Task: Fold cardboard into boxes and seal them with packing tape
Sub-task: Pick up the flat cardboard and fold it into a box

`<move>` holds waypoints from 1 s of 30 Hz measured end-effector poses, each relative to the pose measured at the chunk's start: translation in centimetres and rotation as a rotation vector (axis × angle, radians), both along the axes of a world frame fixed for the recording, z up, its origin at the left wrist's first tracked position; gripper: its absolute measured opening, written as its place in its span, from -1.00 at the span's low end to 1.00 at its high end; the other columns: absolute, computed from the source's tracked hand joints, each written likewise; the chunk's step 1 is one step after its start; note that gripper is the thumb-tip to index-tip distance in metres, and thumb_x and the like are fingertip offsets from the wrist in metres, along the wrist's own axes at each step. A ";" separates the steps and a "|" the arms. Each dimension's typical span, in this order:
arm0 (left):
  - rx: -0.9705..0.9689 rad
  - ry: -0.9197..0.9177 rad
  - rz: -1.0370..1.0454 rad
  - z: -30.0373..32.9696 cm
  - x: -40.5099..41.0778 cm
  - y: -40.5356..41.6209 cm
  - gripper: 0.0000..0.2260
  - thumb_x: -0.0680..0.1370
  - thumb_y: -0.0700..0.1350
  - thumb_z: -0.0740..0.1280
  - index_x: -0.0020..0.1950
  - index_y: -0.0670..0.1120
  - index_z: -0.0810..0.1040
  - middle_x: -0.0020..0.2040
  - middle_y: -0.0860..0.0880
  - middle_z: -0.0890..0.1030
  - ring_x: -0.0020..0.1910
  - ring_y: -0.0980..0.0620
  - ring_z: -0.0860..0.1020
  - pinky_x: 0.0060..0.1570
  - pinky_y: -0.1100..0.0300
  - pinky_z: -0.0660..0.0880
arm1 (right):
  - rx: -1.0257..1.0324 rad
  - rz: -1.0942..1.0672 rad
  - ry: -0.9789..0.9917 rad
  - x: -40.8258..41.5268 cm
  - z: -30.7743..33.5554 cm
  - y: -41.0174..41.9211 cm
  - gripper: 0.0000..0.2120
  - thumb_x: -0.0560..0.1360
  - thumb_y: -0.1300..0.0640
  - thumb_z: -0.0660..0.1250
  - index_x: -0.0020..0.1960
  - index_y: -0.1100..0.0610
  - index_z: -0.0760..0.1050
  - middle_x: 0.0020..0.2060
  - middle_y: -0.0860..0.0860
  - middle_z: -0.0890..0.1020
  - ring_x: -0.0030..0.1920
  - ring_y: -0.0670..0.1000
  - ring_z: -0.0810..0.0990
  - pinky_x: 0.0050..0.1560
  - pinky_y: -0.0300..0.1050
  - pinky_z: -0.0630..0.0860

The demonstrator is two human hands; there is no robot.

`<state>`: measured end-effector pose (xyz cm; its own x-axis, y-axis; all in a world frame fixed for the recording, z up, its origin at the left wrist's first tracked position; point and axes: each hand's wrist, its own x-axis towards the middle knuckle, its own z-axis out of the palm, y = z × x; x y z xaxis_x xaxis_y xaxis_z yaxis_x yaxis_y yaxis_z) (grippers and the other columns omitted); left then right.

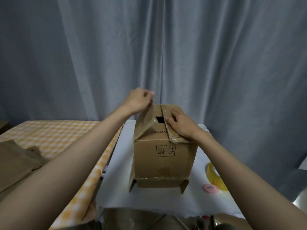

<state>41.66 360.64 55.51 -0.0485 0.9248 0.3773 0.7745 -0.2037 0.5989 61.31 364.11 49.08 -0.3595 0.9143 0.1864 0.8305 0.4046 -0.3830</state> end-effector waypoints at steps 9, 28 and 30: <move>-0.270 0.063 0.014 -5.7 0.4 0.4 -0.30 0.42 0.36 0.38 0.39 -0.07 0.47 0.40 -0.11 0.32 0.39 -0.09 0.35 0.29 0.11 0.35 | -0.245 -0.080 0.160 1.2 0.9 -0.3 -0.22 0.52 -0.38 0.21 0.59 0.00 0.16 0.49 0.11 0.31 0.44 0.19 0.36 0.36 0.07 0.35; -0.221 -0.222 -0.008 -6.5 1.1 0.8 -0.75 0.39 0.16 0.54 -0.10 0.07 0.60 -0.06 0.07 0.62 0.01 0.04 0.60 0.01 0.16 0.54 | -0.393 -0.074 0.554 1.5 -1.2 -1.3 -0.57 0.47 -0.23 0.43 0.22 -0.03 0.48 0.06 -0.09 0.63 0.03 -0.07 0.62 0.05 -0.18 0.56; -0.262 -0.162 0.006 -7.0 0.5 0.6 -0.60 0.40 0.15 0.53 0.12 -0.04 0.64 0.12 -0.04 0.63 0.14 -0.04 0.58 0.17 0.03 0.55 | -0.451 -0.058 0.593 0.7 -2.9 -1.3 -0.47 0.48 -0.21 0.43 0.32 0.06 0.48 0.16 -0.01 0.65 0.10 -0.01 0.64 0.17 -0.09 0.58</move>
